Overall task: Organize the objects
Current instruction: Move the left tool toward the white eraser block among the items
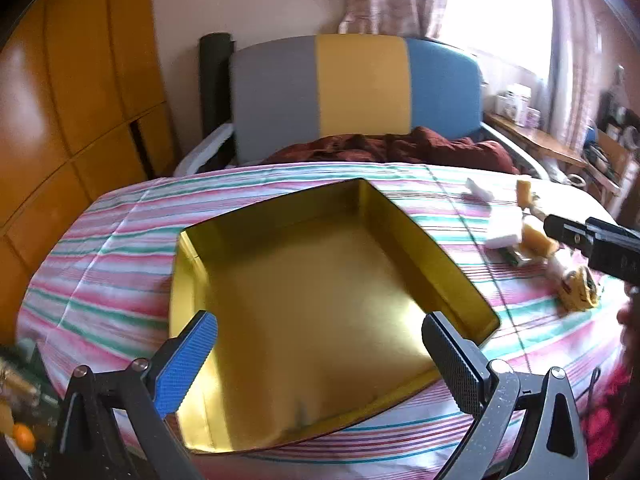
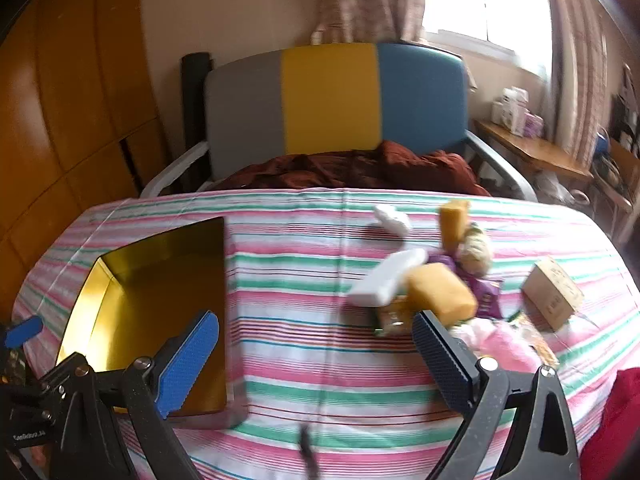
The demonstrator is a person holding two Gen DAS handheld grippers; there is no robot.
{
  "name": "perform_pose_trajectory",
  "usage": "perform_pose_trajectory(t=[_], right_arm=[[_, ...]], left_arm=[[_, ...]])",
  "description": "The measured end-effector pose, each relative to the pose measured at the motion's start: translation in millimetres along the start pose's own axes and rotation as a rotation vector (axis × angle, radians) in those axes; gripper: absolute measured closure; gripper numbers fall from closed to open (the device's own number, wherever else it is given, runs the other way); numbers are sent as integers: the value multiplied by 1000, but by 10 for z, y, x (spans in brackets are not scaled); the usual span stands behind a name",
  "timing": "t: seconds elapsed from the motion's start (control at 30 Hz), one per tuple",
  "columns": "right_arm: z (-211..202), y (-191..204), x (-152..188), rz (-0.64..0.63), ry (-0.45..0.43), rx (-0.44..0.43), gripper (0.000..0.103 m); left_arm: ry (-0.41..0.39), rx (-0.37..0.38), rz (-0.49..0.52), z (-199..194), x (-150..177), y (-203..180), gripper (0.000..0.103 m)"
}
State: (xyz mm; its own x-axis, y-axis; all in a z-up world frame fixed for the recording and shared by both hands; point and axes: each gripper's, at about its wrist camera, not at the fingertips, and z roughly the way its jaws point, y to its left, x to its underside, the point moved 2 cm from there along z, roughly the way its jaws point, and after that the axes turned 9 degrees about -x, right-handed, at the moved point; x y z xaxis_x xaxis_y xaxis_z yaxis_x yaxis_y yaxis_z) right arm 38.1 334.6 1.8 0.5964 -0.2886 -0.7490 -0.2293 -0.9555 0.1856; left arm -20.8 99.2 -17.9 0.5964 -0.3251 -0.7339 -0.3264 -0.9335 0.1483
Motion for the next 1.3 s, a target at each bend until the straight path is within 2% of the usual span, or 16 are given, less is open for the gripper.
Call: perform_pose_trajectory(t=[0.43, 0.6, 0.67, 0.8, 0.93, 1.1, 1.3], right_arm=[[-349, -1336, -145, 210, -64, 161, 3], [-345, -1785, -54, 314, -71, 169, 3], [-358, -1927, 10, 377, -87, 157, 4], [-356, -2130, 118, 503, -84, 124, 3], [-376, -2220, 154, 560, -98, 96, 4], [-371, -2287, 188, 607, -97, 72, 3], [-379, -2364, 219, 651, -102, 43, 3]], left_arm=[[-8, 146, 93, 18, -81, -477, 0], [-21, 157, 151, 27, -97, -684, 0], [-32, 189, 157, 23, -106, -762, 0], [-52, 247, 173, 8, -127, -908, 0], [-16, 314, 213, 33, -128, -1097, 0], [-8, 341, 280, 51, -166, -1402, 0], [92, 492, 275, 184, -231, -1787, 0]])
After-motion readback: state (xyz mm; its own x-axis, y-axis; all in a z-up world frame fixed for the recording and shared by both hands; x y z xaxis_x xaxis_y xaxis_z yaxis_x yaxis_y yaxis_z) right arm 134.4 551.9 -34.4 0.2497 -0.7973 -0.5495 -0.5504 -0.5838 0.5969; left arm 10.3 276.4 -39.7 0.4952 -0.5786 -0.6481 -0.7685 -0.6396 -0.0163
